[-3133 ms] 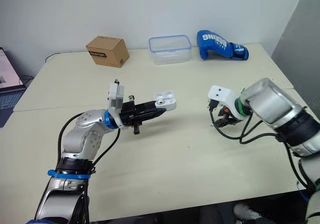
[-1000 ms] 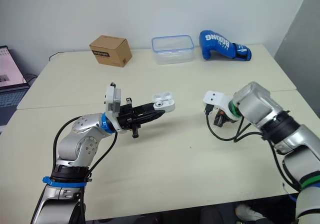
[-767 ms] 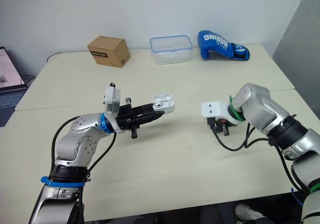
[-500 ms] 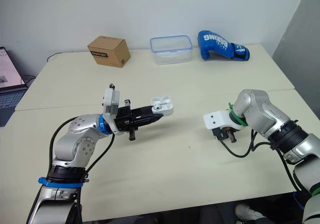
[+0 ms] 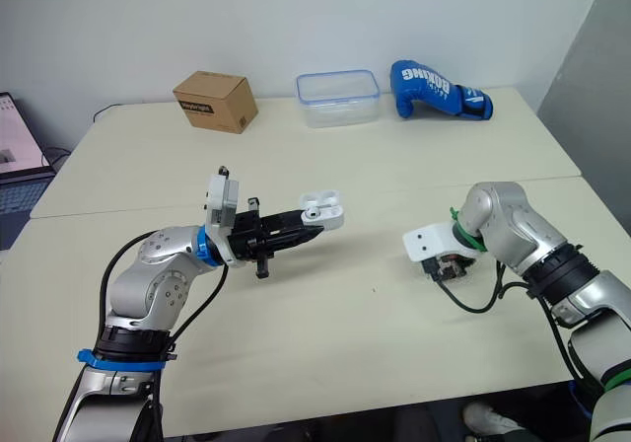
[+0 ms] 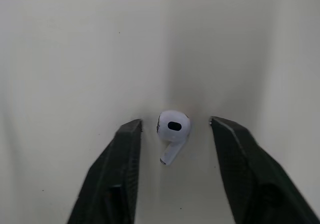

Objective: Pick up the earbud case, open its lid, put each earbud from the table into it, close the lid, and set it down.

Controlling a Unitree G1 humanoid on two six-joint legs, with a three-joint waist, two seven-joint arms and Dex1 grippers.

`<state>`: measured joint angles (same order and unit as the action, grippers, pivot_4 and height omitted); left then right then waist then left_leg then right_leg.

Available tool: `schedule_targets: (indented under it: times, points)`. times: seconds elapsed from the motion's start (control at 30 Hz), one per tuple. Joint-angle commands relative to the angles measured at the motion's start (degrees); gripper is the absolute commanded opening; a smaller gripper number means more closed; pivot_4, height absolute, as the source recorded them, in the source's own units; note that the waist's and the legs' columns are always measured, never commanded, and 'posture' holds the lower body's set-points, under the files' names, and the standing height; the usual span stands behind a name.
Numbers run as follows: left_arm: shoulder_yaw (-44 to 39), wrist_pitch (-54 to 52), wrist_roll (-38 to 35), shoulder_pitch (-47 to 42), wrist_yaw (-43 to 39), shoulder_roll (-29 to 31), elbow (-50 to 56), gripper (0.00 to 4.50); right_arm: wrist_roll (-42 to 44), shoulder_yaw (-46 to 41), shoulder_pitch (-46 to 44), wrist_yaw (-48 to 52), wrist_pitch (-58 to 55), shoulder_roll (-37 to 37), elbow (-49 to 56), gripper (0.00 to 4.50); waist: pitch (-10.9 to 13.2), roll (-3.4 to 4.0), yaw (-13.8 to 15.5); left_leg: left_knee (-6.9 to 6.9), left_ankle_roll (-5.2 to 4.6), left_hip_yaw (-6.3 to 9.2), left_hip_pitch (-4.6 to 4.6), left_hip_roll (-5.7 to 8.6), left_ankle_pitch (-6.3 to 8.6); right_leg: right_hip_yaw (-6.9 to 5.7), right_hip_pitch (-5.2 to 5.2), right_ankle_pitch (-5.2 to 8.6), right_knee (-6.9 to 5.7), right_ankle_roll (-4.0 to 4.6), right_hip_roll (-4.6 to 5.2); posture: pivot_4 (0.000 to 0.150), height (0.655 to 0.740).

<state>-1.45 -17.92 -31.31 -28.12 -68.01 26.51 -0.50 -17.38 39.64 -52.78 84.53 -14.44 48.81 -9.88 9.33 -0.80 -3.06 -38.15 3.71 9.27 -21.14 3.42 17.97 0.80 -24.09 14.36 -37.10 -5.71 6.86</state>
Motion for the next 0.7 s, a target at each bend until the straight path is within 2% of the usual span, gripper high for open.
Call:
schedule_targets:
  times: [0.03, 0.27, 0.7]
  points:
    - [-0.2, 1.0, -0.5, -0.2, 0.1, 0.0, 1.4, 0.79, -1.9, -2.0, 1.2, 1.7, -0.5, 1.5, 5.4, 2.39, 0.0, 0.0, 0.0, 0.0, 0.0, 0.0, 0.0, 0.0, 0.0, 0.0, 0.0, 0.0, 0.0, 0.0, 0.0, 0.15, 0.7307]
    - [-0.1, 1.2, -0.3, -0.2, 0.2, -0.3, 1.3, 0.79, -5.0, -2.4, 2.3, 1.6, -1.9, 1.0, 7.6, 2.39, 0.0, 0.0, 0.1, -0.01, 0.0, -0.01, 0.0, 0.0, 0.0, 0.0, 0.0, 0.0, -0.02, 0.0, 0.0, 0.15, 0.7307]
    - [-0.2, 1.6, -0.3, 0.6, 0.7, -0.3, 1.7, 0.79, -9.2, -1.8, 0.4, 3.1, -4.8, -2.1, 4.0, 2.39, 0.0, -0.03, 0.0, -0.05, 0.0, -0.01, 0.08, -0.01, 0.0, 0.01, 0.08, -0.01, -0.05, 0.0, -0.01, 0.15, 0.7307]
